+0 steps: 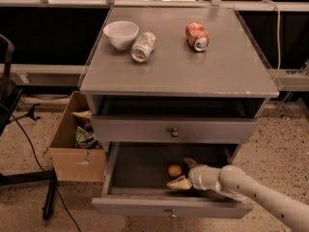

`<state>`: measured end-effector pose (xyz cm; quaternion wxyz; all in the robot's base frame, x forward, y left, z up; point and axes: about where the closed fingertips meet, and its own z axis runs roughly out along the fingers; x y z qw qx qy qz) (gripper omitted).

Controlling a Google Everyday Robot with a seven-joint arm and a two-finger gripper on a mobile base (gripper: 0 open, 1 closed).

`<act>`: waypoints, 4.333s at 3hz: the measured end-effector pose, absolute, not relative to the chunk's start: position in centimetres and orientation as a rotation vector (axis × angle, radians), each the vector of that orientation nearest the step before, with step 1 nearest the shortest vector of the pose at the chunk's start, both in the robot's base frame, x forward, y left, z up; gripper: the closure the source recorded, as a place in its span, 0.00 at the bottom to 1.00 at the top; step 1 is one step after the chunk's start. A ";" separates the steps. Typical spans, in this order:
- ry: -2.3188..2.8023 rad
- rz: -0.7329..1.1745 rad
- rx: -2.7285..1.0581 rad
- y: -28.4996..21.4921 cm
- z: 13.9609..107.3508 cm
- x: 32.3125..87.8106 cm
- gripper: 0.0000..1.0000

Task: Pick orange from middle drawer and place on counter

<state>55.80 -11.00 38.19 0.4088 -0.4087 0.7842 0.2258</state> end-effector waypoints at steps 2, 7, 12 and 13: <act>1.960 0.589 -1.042 -9.8 36.2 56.7 0.20; 1.948 0.598 -1.053 -9.2 36.8 56.7 1.00; 1.819 0.485 -1.118 -11.3 57.0 51.5 1.00; 1.775 0.436 -1.135 -11.7 65.1 50.5 1.00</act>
Offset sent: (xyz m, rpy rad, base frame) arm 0.0065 0.0015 -0.0221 -0.0001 0.0055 0.0058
